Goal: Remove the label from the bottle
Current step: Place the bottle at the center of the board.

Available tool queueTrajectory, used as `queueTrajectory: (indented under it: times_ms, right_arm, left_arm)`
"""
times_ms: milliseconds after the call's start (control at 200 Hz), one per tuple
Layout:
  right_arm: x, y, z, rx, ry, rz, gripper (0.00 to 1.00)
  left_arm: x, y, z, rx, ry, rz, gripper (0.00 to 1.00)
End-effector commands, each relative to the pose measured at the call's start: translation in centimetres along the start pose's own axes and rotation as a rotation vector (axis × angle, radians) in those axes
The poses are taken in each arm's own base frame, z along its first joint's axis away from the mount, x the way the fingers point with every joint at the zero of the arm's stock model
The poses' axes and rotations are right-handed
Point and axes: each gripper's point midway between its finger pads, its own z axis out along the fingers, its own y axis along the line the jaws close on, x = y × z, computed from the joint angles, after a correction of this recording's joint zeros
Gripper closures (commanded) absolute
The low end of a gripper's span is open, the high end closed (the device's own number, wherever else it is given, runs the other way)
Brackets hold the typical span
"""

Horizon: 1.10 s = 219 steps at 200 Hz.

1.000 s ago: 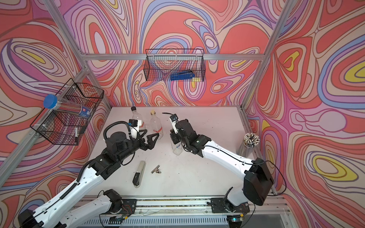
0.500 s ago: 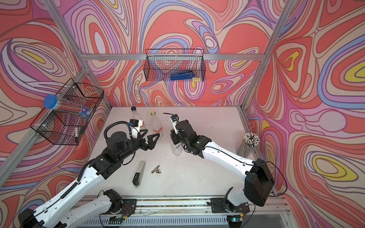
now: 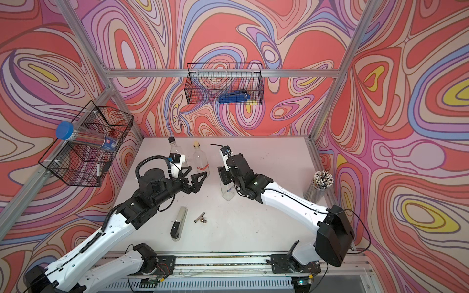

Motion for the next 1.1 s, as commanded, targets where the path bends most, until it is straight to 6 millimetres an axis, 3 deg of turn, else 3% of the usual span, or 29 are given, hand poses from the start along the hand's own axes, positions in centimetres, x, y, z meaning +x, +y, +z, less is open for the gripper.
queueTrajectory:
  times_ms: [0,105,270,361,541,781,1092]
  right_arm:
    - [-2.2,0.0,-1.3,0.0,-0.062,0.019,0.4]
    - [-3.1,-0.2,-1.8,0.011,-0.078,0.028,0.32]
    - [-5.0,-0.4,-2.9,0.015,-0.112,0.043,0.08]
    - [-6.2,-0.4,-3.8,0.009,-0.138,0.054,0.02]
    - [-7.8,-1.1,-5.4,0.032,-0.184,0.11,0.01]
    - [-8.4,-2.4,-7.8,0.064,-0.232,0.169,0.02]
    - [-7.2,-2.9,-9.4,0.065,-0.23,0.198,0.02]
  left_arm:
    - [-0.8,-0.8,-0.1,0.034,-0.026,0.023,0.05]
    - [-0.4,-0.6,0.1,0.023,-0.01,0.023,0.05]
    - [-0.2,-0.7,0.3,0.031,-0.001,0.027,0.04]
    - [0.0,-0.8,0.5,0.034,0.005,0.029,0.04]
    - [0.7,-1.4,1.2,0.071,0.031,0.039,0.04]
    - [1.1,-3.1,3.2,0.118,0.034,0.116,0.0]
    - [1.0,-3.5,7.0,0.128,0.033,0.174,0.0]
